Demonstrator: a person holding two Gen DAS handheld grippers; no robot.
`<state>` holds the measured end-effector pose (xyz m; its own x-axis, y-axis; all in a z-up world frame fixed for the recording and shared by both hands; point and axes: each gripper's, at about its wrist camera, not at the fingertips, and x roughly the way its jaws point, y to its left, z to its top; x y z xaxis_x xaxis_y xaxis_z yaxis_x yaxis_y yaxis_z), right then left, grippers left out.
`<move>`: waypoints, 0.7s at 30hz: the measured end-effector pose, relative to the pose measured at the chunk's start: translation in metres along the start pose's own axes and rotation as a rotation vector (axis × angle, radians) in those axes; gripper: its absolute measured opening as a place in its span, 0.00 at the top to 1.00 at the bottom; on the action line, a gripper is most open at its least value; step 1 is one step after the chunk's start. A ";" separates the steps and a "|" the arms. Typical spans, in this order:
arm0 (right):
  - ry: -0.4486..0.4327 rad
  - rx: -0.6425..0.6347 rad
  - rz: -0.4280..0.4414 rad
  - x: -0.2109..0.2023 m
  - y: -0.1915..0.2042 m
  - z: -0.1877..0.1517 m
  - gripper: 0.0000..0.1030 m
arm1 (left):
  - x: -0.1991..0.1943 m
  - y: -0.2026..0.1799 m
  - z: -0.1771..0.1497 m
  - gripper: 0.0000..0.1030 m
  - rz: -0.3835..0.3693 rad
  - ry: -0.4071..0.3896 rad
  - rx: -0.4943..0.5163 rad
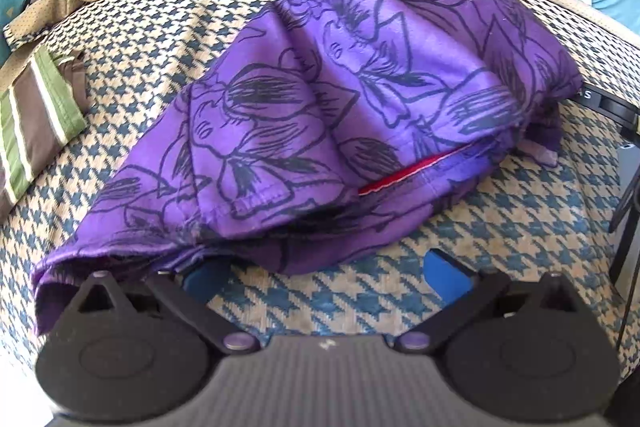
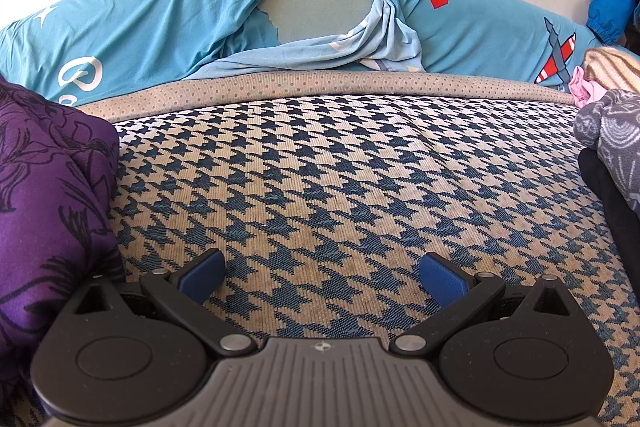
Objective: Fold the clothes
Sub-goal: 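Move both grippers over the purple floral garment on the bed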
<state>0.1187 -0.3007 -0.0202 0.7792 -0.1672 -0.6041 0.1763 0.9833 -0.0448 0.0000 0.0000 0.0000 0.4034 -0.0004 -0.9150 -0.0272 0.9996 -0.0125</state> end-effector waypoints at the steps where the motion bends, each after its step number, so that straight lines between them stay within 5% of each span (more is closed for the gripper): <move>1: 0.000 0.000 0.000 0.000 0.000 0.000 0.00 | 0.000 0.001 0.000 0.00 0.001 0.001 -0.001; 21: 0.042 -0.015 0.025 -0.004 -0.006 -0.002 0.00 | -0.007 -0.012 -0.003 0.00 0.078 0.025 -0.017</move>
<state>0.1136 -0.3054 -0.0192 0.7571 -0.1393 -0.6383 0.1478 0.9882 -0.0404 -0.0052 -0.0116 0.0055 0.3765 0.0764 -0.9233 -0.0728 0.9959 0.0528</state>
